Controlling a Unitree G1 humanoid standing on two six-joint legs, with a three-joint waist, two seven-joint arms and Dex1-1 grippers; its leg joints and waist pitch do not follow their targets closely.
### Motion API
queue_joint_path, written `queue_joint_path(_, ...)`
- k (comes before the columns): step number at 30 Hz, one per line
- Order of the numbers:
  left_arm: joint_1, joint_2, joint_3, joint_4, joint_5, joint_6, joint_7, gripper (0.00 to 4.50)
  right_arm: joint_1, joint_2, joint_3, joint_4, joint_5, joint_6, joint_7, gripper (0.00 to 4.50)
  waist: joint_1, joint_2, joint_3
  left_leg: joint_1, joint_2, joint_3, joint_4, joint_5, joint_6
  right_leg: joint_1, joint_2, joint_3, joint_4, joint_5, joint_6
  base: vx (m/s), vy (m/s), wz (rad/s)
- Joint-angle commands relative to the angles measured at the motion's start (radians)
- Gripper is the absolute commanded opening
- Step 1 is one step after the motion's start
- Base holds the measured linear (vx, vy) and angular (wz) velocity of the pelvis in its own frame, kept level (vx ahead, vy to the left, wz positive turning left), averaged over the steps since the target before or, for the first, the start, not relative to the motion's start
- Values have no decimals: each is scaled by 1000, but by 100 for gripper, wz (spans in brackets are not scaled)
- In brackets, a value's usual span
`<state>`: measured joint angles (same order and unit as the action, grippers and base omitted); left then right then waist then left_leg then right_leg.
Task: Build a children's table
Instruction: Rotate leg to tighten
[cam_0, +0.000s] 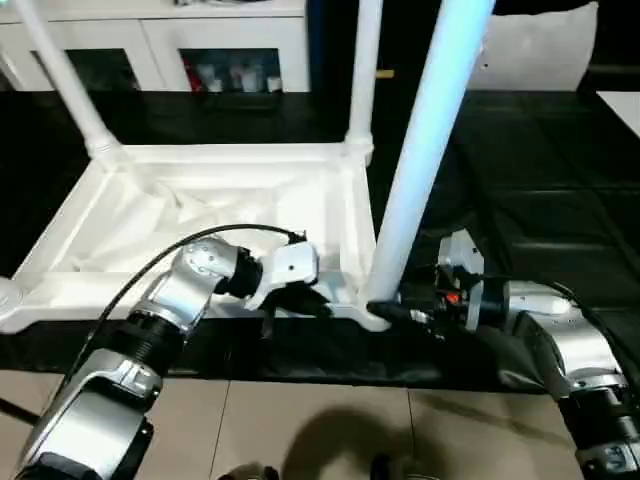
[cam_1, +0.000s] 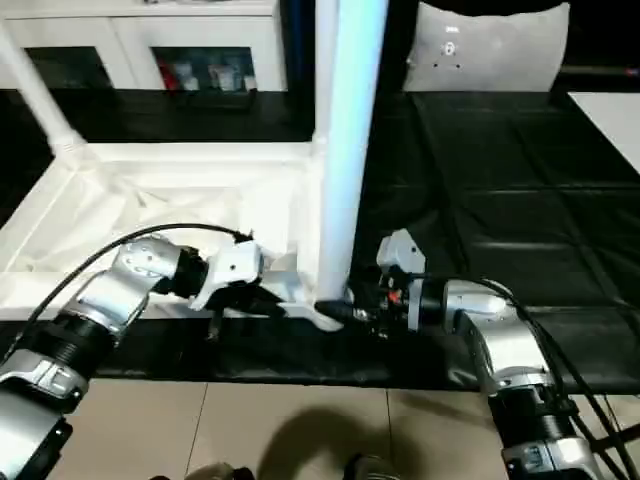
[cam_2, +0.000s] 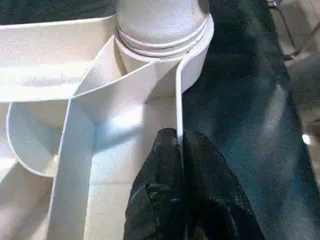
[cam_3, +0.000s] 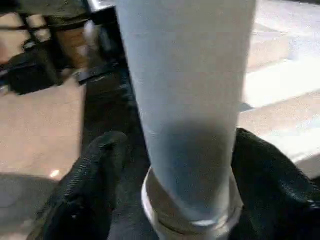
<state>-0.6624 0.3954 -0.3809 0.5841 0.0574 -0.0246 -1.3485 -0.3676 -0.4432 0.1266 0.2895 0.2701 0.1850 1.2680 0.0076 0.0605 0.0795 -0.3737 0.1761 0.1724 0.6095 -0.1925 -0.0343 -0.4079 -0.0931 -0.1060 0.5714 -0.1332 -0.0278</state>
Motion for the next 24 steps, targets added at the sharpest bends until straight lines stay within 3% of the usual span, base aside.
queue_joint_path(1,7,13,-22,-51,-22,-18,-56,0,-26,-11,14,14,5,-13,49,304,6,-12,-90,6,53,-11,-68,-197,101,67,-60,50,-55,-292,-241,0,0,0)
queue_joint_path(2,10,17,-25,-59,-26,-24,-70,0,-33,-16,21,24,3,-19,64,297,7,-12,-89,7,51,-11,-68,-206,95,66,-60,50,-56,-313,-237,0,0,0)
queue_joint_path(3,12,19,-27,-66,-29,-23,-82,0,-39,-19,28,34,0,-26,78,291,5,-25,-86,8,50,-9,-68,-227,83,63,-60,50,-64,-379,-217,0,0,0)
queue_joint_path(5,18,24,-31,-78,-38,-25,-106,0,-52,-25,39,52,2,-28,115,270,10,-18,-87,11,51,-12,-67,-227,75,62,-61,50,-66,-418,-198,0,0,0)
queue_joint_path(13,21,30,-34,-76,-38,-29,-120,0,-69,-35,59,59,18,-13,185,208,16,-16,-90,11,51,-12,-69,-214,76,61,-56,52,-63,-375,-204,0,0,0)
queue_joint_path(14,21,30,-34,-76,-38,-29,-120,0,-69,-35,59,59,18,-13,185,208,19,-13,-92,13,51,-12,-68,-208,77,61,-56,52,-61,-363,-207,0,0,0)
queue_joint_path(18,16,28,-34,-68,-35,-29,-114,0,-64,-34,65,55,23,-11,195,198,24,-16,-94,9,49,-10,-66,-183,86,64,-55,51,-58,-332,-211,0,0,0)
queue_joint_path(21,11,14,-20,-56,-30,-4,-74,0,-51,-21,56,32,46,39,180,197,24,-14,-93,9,49,-10,-66,-184,86,63,-54,50,-60,-345,-208,0,0,0)
queue_joint_path(24,-7,-27,11,-39,-27,48,23,0,-28,4,44,-29,71,148,101,196,27,-16,-90,15,49,-10,-67,-201,76,59,-53,49,-67,-402,-189,0,0,0)
